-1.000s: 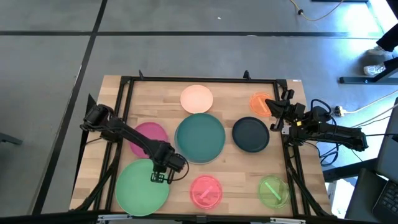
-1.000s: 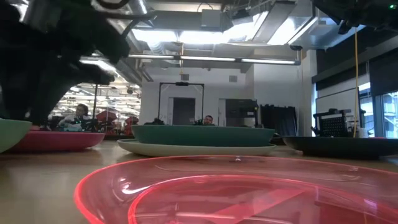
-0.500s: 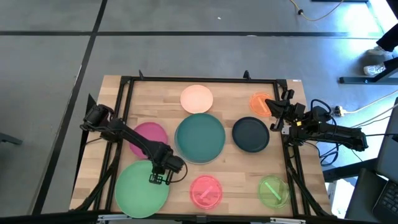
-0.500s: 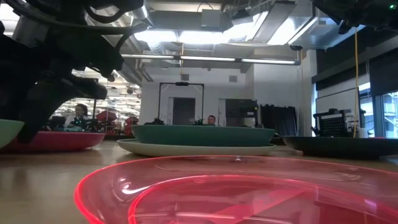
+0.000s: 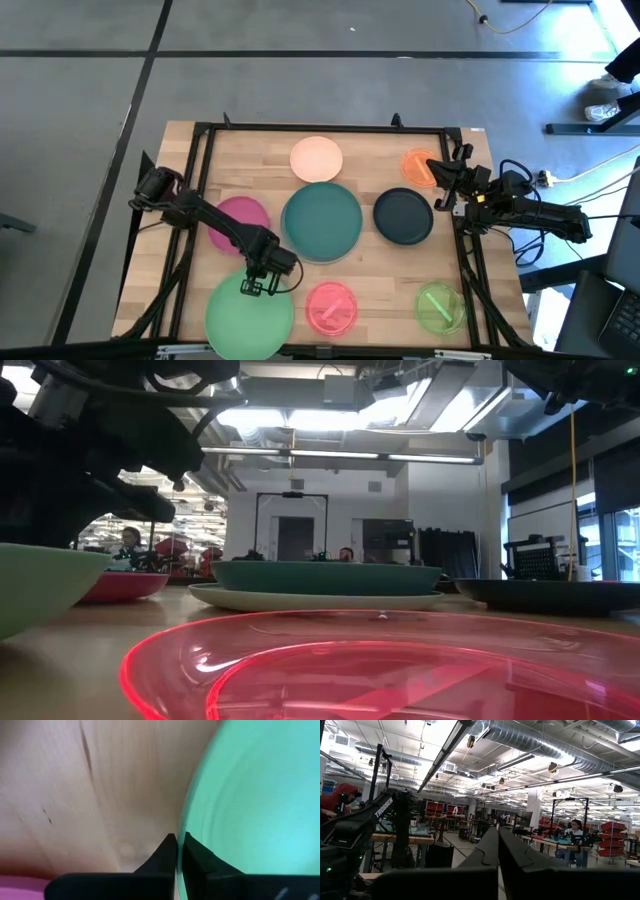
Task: Stack plastic plates
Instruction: Stack the green plate on top of the dark green plate
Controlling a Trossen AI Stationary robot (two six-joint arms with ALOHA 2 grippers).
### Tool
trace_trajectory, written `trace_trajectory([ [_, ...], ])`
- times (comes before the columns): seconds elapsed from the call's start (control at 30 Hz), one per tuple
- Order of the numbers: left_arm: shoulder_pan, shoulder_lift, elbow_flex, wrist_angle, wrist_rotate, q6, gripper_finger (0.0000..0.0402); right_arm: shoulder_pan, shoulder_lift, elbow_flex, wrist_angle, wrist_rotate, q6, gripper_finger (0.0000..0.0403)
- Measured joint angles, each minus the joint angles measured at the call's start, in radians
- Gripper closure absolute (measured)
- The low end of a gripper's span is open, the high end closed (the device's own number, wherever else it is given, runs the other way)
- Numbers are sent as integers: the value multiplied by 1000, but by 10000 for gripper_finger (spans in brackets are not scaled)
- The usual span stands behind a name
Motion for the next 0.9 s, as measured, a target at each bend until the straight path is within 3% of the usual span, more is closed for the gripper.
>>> trace_trajectory([
  [0.4,10,-51,0,-23,9,-11,396,0,0,0,0,0,0,402],
  [0.9,92,-269,-1,-23,-98,-253,395,0,0,0,-1,0,0,402],
])
